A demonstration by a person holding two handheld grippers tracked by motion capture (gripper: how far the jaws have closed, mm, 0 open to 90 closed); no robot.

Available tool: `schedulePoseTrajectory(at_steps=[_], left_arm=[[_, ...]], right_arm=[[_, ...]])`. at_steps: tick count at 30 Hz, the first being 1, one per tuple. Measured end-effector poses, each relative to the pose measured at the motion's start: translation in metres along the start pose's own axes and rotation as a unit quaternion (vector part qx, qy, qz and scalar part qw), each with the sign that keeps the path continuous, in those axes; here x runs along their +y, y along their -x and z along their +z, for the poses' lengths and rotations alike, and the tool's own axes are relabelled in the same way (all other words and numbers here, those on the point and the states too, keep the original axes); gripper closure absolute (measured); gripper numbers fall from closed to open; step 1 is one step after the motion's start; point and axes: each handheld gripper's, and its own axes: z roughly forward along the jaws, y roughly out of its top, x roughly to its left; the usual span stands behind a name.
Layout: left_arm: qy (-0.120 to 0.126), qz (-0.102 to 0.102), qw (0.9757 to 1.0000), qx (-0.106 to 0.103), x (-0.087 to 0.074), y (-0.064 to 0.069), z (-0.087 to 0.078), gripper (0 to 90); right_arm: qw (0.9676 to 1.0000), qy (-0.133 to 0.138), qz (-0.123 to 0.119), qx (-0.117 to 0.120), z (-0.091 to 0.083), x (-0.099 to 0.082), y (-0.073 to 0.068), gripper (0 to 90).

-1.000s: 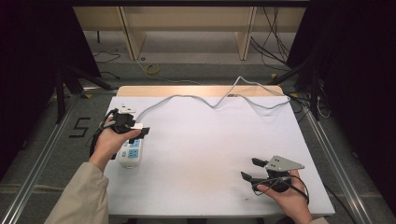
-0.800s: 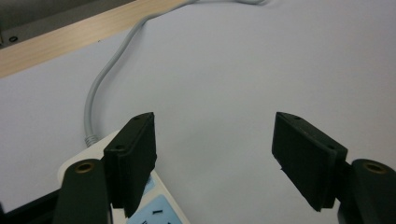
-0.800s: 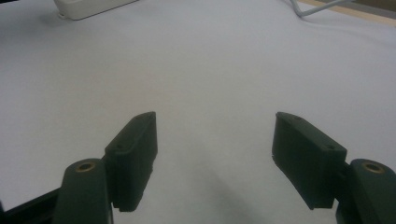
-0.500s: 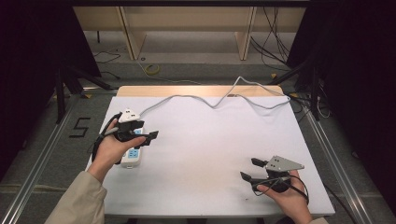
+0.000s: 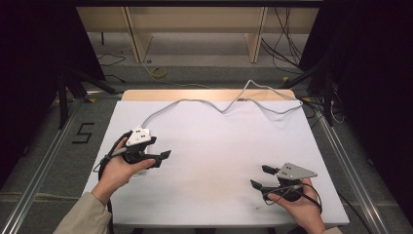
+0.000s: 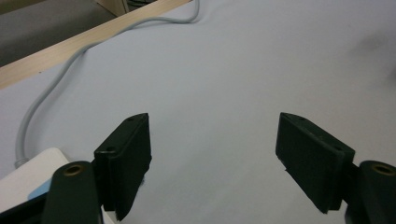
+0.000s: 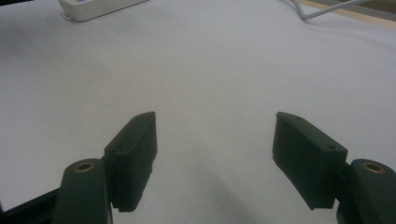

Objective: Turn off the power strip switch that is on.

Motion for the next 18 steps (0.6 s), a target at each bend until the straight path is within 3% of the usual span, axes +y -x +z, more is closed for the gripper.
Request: schedulePoseTrajectory(at_steps=[9, 18], left_arm=[[0.014, -0.004, 0.9999, -0.002, -0.017, 0.009, -0.002, 25.6], [0.018, 0.023, 0.9996, 0.003, -0.041, 0.017, -0.006, 23.8]], right_arm=[[1.0, -0.002, -0.002, 0.004, 0.0, 0.0, 0.0, 31.7], [1.0, -0.002, -0.005, 0.006, 0.0, 0.0, -0.001, 31.6]])
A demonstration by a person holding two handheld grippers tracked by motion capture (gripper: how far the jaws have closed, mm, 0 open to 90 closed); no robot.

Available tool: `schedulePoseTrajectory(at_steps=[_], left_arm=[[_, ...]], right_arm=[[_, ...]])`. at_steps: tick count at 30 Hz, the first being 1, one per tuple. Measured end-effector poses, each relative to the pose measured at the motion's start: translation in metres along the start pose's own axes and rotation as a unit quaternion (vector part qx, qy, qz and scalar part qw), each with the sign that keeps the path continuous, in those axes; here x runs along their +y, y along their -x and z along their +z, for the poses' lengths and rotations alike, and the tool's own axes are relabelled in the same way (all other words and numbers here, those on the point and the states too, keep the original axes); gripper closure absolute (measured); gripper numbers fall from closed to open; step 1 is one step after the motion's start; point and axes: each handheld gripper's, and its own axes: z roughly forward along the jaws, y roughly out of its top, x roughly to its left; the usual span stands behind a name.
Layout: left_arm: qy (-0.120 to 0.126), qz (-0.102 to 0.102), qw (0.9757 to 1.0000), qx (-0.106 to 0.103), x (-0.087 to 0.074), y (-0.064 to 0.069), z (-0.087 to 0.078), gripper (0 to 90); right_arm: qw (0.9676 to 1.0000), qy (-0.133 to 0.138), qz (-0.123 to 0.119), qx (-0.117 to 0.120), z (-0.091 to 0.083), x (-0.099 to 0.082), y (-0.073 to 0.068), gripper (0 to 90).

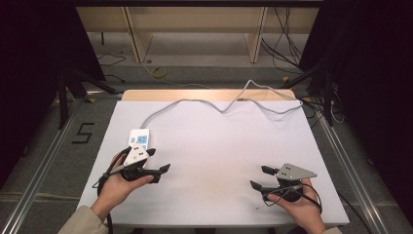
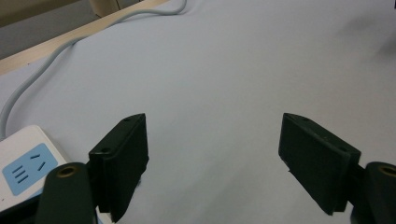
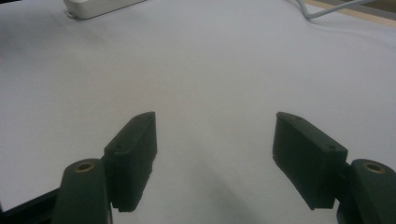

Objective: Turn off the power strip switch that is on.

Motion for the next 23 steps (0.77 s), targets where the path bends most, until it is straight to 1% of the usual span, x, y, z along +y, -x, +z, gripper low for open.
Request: schedulePoseTrajectory(at_steps=[3, 6, 9, 12, 13, 15, 18, 20, 23], left_arm=[[0.003, 0.002, 1.0, -0.001, -0.008, 0.002, -0.003, 23.4], [0.004, 0.011, 0.9999, 0.006, -0.014, 0.003, -0.007, 23.1], [0.007, 0.004, 1.0, 0.005, -0.019, 0.003, -0.011, 22.7], [0.005, 0.002, 1.0, 0.008, -0.024, 0.004, -0.014, 22.5], [0.003, 0.005, 0.9999, 0.008, -0.025, 0.004, -0.014, 22.5], [0.003, 0.0, 1.0, 0.008, -0.026, 0.004, -0.014, 22.6], [0.004, -0.001, 0.9999, 0.011, -0.027, 0.003, -0.013, 22.6], [0.005, -0.006, 0.9999, 0.012, -0.027, 0.002, -0.012, 22.5], [0.003, -0.005, 0.9999, 0.014, -0.028, 0.001, -0.012, 22.5]], right_arm=[[1.0, 0.0, -0.001, 0.0, 0.0, 0.0, -0.001, 31.6], [1.0, -0.002, -0.001, 0.0, 0.0, 0.0, -0.001, 31.6], [1.0, -0.002, -0.001, 0.001, 0.0, 0.0, -0.001, 31.6], [1.0, -0.002, -0.002, 0.001, 0.0, 0.0, -0.001, 31.6], [1.0, -0.001, -0.003, 0.002, 0.0, 0.0, 0.0, 31.6], [1.0, -0.002, -0.003, 0.002, 0.0, 0.0, 0.0, 31.6], [1.0, -0.003, -0.005, 0.002, 0.0, 0.001, 0.0, 31.6], [1.0, -0.002, -0.004, 0.002, 0.0, 0.001, 0.0, 31.6], [1.0, -0.002, -0.003, 0.003, 0.0, 0.0, 0.0, 31.6]])
